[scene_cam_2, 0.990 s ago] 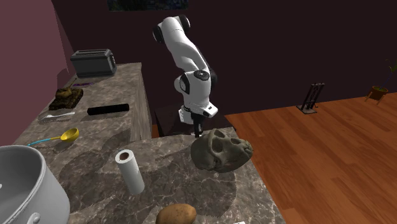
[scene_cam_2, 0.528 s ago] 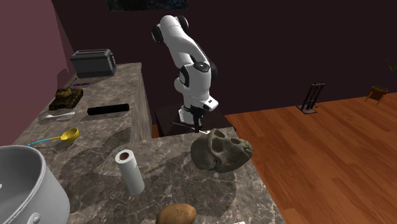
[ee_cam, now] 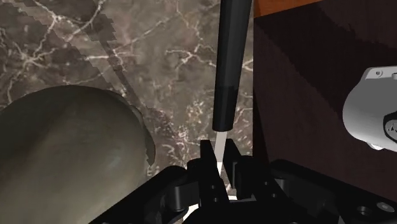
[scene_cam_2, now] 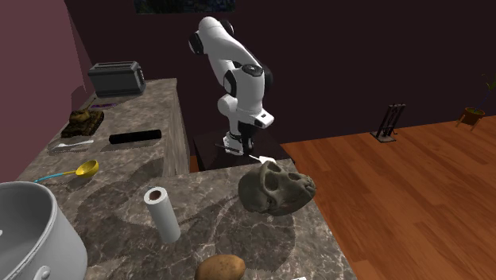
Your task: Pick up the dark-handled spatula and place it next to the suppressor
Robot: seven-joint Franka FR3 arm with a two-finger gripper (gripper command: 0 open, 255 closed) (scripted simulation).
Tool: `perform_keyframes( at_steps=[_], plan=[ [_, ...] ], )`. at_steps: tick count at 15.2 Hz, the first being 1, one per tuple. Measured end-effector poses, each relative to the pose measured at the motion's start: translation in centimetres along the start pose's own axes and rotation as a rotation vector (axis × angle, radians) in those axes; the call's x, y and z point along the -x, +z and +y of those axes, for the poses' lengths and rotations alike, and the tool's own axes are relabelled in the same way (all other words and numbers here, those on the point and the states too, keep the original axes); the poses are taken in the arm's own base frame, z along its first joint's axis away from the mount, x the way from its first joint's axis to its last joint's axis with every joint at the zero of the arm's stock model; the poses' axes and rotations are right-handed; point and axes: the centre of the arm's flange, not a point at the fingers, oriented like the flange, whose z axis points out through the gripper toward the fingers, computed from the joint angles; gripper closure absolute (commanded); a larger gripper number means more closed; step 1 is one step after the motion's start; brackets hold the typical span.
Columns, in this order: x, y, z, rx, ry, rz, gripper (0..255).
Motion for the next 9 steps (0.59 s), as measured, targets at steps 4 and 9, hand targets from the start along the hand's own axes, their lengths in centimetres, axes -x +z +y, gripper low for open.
perform_keyframes(
  at_steps=[4, 9],
  plan=[
    [2.7, -0.8, -0.5, 0.000, 0.001, 0.000, 255],
    [9.0, -0.1, -2.3, 0.000, 0.001, 0.000, 255]
  ],
)
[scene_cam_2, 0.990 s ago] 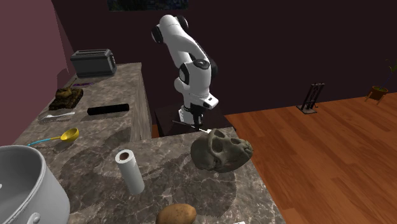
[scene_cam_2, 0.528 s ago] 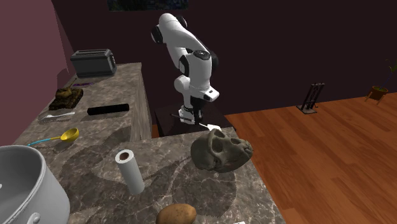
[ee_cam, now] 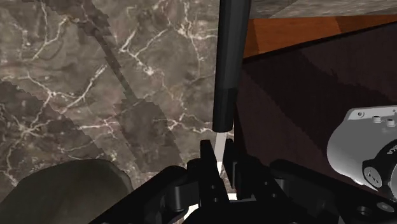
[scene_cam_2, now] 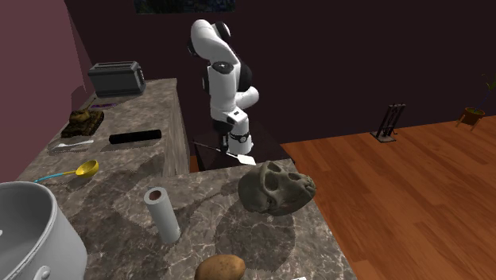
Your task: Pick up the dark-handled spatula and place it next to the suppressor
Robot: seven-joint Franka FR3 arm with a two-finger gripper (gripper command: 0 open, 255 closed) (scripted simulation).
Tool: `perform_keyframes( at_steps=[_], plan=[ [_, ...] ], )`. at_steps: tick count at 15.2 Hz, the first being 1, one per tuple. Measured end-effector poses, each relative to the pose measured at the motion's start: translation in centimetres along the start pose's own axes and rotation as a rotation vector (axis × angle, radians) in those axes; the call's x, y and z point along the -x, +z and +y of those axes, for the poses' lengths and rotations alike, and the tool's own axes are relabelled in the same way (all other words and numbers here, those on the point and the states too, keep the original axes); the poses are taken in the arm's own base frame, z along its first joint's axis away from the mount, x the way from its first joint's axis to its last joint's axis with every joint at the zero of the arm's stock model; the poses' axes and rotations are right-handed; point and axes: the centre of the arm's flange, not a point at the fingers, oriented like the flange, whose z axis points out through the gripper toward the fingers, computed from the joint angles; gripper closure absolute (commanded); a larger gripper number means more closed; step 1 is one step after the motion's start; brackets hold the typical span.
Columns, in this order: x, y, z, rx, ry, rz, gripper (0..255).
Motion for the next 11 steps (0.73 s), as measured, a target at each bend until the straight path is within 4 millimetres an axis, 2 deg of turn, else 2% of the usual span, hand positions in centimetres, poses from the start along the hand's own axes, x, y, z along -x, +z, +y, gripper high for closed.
perform_keyframes(
  at_steps=[11],
  plan=[
    [13.8, 0.8, -3.7, 0.000, 0.000, 0.000, 255]
  ],
)
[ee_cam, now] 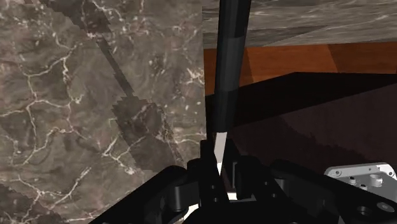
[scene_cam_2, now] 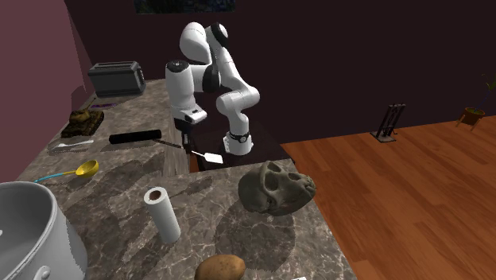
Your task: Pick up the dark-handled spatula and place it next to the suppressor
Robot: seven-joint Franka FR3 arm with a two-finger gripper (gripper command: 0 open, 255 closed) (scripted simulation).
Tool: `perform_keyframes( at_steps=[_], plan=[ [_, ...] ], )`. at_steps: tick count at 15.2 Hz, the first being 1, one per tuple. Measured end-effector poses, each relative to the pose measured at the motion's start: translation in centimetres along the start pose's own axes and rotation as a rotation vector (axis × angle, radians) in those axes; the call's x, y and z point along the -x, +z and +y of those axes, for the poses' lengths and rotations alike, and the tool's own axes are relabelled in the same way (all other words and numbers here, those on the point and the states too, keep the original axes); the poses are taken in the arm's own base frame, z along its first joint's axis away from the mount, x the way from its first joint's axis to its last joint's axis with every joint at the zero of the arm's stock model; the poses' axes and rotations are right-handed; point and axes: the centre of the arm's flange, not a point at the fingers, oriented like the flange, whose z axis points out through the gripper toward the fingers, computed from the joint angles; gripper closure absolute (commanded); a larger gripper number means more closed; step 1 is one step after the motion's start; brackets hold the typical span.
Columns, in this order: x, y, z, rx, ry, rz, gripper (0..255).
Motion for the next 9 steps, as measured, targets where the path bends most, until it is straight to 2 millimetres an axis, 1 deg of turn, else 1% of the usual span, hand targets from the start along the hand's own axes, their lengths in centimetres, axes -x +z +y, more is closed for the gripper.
perform_keyframes(
  at_steps=[2, 5, 7, 9],
  plan=[
    [2.7, 0.0, -0.4, 0.000, 0.000, 0.000, 255],
    [6.7, 0.4, -1.9, 0.000, 0.000, 0.000, 255],
    [9.2, 0.4, -2.1, 0.000, 0.000, 0.000, 255],
    [11.8, 0.5, -2.9, 0.000, 0.000, 0.000, 255]
  ],
)
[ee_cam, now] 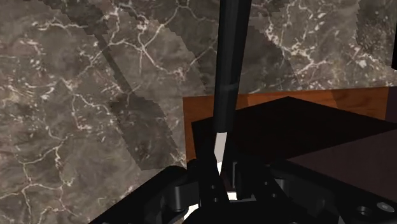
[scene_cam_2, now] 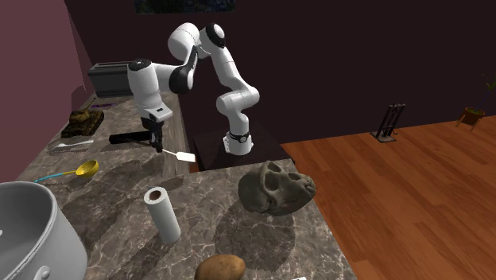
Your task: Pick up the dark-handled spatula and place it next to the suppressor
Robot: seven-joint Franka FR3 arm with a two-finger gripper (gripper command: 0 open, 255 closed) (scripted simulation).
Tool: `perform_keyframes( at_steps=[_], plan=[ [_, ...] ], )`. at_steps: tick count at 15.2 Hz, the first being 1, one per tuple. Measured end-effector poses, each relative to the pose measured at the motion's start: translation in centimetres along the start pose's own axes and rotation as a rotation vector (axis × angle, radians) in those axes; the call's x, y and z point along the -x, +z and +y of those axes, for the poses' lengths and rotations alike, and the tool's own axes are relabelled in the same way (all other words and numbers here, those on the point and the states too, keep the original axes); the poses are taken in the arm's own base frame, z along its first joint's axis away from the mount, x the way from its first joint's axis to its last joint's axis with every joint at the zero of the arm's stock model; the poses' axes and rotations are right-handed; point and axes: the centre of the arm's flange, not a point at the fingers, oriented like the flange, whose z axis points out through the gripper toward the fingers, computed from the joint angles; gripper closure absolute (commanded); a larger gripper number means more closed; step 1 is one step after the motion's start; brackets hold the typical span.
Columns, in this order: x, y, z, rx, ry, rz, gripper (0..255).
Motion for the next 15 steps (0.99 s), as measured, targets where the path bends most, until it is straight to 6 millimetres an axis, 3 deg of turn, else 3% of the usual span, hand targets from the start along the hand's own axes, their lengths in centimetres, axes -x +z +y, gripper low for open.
perform_keyframes(
  at_steps=[13, 15],
  plan=[
    [16.8, 1.1, -4.1, 0.000, 0.000, 0.000, 255],
    [18.1, 1.4, -4.7, 0.000, 0.000, -0.001, 255]
  ],
)
